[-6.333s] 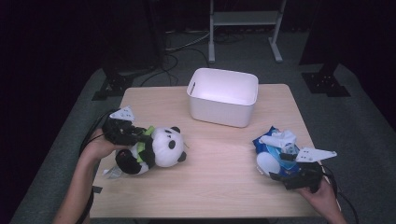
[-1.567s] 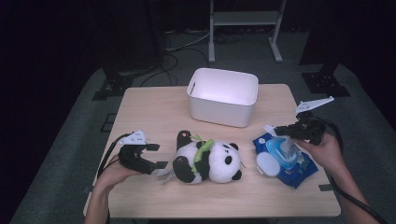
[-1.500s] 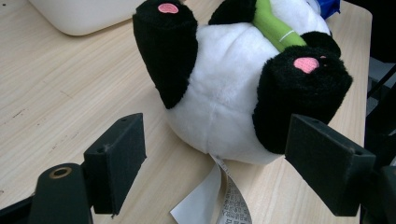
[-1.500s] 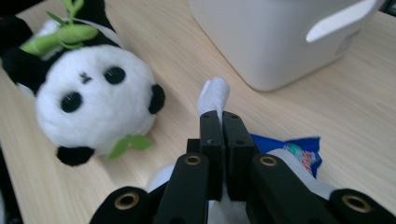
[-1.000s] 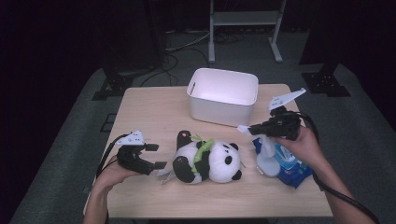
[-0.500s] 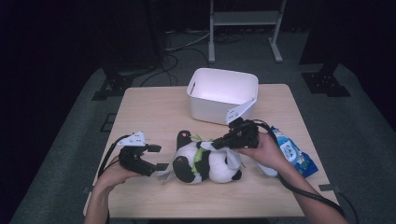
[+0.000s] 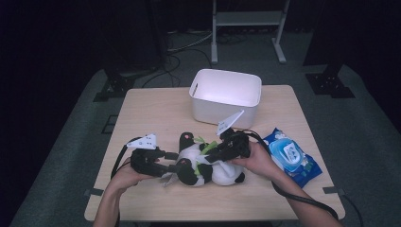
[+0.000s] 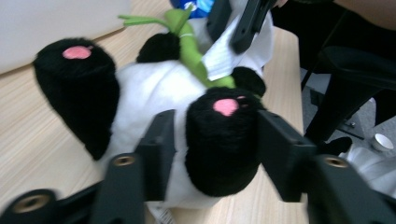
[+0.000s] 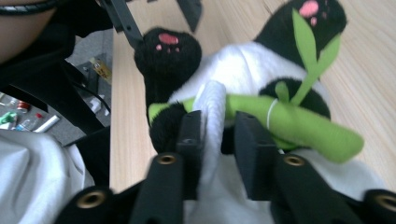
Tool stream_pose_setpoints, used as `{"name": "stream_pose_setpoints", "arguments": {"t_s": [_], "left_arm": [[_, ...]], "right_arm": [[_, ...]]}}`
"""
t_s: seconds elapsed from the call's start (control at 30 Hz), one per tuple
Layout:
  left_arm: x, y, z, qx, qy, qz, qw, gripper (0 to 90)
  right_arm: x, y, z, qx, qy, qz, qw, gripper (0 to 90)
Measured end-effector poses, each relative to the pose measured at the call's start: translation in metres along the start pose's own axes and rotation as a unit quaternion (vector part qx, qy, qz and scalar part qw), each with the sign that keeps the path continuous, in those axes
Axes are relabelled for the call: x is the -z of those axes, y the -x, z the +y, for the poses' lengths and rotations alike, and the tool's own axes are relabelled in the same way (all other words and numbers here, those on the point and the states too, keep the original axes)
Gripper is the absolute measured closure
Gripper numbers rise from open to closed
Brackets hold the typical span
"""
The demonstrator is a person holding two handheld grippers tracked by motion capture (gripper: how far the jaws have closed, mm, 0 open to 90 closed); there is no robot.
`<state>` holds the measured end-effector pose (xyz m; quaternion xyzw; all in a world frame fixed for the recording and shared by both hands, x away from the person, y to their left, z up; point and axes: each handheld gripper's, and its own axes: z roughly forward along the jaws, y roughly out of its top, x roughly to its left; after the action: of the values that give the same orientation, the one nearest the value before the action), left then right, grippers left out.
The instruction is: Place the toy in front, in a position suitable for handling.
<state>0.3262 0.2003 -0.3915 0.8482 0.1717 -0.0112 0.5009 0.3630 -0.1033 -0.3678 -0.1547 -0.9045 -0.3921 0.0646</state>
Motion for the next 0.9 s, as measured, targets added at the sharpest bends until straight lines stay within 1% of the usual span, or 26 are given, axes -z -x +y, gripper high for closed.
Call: {"name": "stream_pose_setpoints", "arguments": {"t_s": [0.03,0.07,0.1,0.13,0.2,0.23,0.3,0.33,0.37,0.5,0.63,0.7,0.73,0.83,0.87,0.9], "left_arm": [[0.0,0.001,0.001,-0.001,0.0,-0.002,1.0,53.8],[0.0,0.002,0.001,-0.005,-0.001,-0.002,1.0,56.1],[-0.001,0.002,0.001,-0.005,-0.002,-0.003,1.0,58.8],[-0.001,0.002,0.001,-0.005,-0.002,-0.003,1.0,58.8],[-0.002,0.003,0.001,-0.005,-0.006,-0.007,0.9999,58.7],[-0.002,0.003,0.0,-0.003,-0.005,-0.008,0.9999,58.7],[-0.002,0.003,0.0,0.0,-0.007,-0.01,0.9999,58.1],[-0.003,0.003,0.0,0.001,-0.008,-0.01,0.9999,57.3],[-0.003,0.003,-0.001,0.0,-0.009,-0.013,0.9999,57.2],[-0.004,0.003,-0.002,0.002,-0.014,-0.018,0.9997,57.3],[-0.005,0.003,-0.002,0.001,-0.019,-0.02,0.9996,57.1],[-0.006,0.004,-0.003,0.002,-0.022,-0.023,0.9995,56.5],[-0.006,0.004,-0.003,0.003,-0.023,-0.024,0.9994,56.1],[-0.007,0.004,-0.004,0.008,-0.026,-0.026,0.9993,54.5],[-0.008,0.005,-0.004,0.01,-0.031,-0.031,0.999,52.6],[-0.008,0.005,-0.004,0.01,-0.031,-0.031,0.999,51.5]], "right_arm": [[0.0,0.0,-0.002,0.0,0.0,-0.002,1.0,65.8],[0.002,-0.001,-0.003,0.002,0.001,-0.005,1.0,62.3],[0.007,-0.004,-0.004,0.002,0.009,-0.01,0.9999,59.9],[0.007,-0.004,-0.004,0.002,0.009,-0.01,0.9999,59.9],[0.014,-0.007,-0.004,0.005,0.017,-0.014,0.9997,57.3],[0.018,-0.007,-0.004,0.009,0.021,-0.017,0.9996,57.0],[0.028,-0.01,-0.005,0.009,0.028,-0.025,0.9992,56.8],[0.031,-0.01,-0.006,0.013,0.03,-0.028,0.9991,57.2],[0.034,-0.011,-0.007,0.01,0.029,-0.031,0.999,58.6],[0.04,-0.013,-0.016,0.018,0.016,-0.041,0.9988,61.7],[0.037,-0.013,-0.022,0.019,-0.002,-0.052,0.9985,61.0],[0.031,-0.013,-0.025,0.021,-0.019,-0.06,0.9978,59.7],[0.026,-0.014,-0.029,0.025,-0.024,-0.067,0.9972,59.7],[0.025,-0.014,-0.03,0.029,-0.022,-0.073,0.9967,61.9],[0.022,-0.016,-0.032,0.041,-0.027,-0.082,0.9955,64.5],[0.022,-0.016,-0.032,0.041,-0.027,-0.082,0.9955,64.5]]}}
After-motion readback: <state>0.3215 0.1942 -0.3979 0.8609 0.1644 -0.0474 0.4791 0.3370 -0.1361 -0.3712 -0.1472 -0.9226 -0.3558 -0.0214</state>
